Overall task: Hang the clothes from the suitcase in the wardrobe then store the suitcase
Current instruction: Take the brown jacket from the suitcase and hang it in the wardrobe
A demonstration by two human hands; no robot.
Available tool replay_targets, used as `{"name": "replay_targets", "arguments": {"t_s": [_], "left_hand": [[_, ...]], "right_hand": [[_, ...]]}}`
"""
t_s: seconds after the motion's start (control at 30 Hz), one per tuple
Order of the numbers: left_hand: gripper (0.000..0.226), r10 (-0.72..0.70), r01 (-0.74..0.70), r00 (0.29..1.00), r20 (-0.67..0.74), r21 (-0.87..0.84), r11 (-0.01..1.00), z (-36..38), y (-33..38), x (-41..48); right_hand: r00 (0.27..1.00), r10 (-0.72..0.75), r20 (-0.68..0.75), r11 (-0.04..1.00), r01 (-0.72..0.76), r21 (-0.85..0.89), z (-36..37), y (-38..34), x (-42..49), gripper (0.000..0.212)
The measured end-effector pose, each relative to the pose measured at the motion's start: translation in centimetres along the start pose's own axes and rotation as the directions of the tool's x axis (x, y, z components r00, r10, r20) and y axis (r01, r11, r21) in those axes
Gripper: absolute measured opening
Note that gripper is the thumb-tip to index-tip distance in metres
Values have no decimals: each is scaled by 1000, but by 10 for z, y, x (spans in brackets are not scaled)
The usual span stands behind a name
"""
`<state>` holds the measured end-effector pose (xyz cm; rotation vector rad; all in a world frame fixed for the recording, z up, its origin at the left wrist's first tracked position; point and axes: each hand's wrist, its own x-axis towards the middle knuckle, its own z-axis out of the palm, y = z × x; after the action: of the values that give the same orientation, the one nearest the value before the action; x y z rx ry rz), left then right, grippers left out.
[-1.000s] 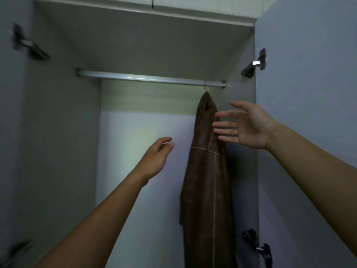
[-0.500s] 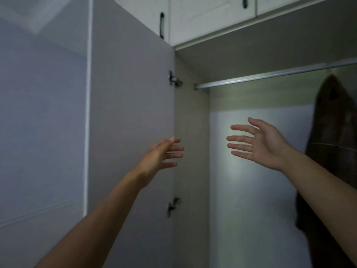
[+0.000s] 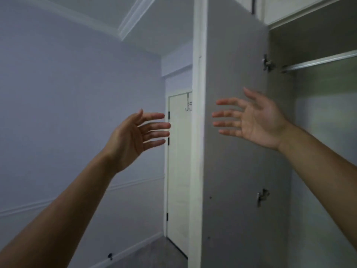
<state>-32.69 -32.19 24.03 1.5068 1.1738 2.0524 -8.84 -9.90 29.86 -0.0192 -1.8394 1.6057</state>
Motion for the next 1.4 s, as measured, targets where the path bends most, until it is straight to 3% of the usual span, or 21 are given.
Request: {"name": "replay_targets", "arguments": {"t_s": [0.23, 0.5, 0.63, 0.9, 1.07, 1.17, 1.4], "left_hand": [[53, -117, 139, 963, -243, 76, 987, -149, -6, -77], [52, -331, 385, 814, -478, 16, 923, -268, -57, -179], [49, -390, 423, 719, -576, -82, 902, -305, -92, -222], [47, -564, 541, 517, -644, -265, 798, -338, -216, -259], [43, -637, 548, 443, -631, -373, 749, -341, -283, -251], [40, -676, 591, 377, -633, -397, 702, -352, -321, -239], [37, -734, 642, 229, -639, -468, 608, -367, -383, -230]], "right_hand": [[977, 22, 213, 998, -8, -64, 153, 47, 45, 64], [923, 302, 240, 945, -322, 49, 243, 220, 77, 65], [890, 408, 202, 875, -444, 193, 257, 306, 76, 65], [781, 602, 169, 730, -623, 281, 248, 467, 77, 62], [688, 725, 27, 633, -681, 368, 232, 568, 81, 58], [591, 803, -73, 555, -700, 450, 212, 628, 88, 58], [464, 883, -73, 428, -730, 534, 186, 702, 95, 55]]}}
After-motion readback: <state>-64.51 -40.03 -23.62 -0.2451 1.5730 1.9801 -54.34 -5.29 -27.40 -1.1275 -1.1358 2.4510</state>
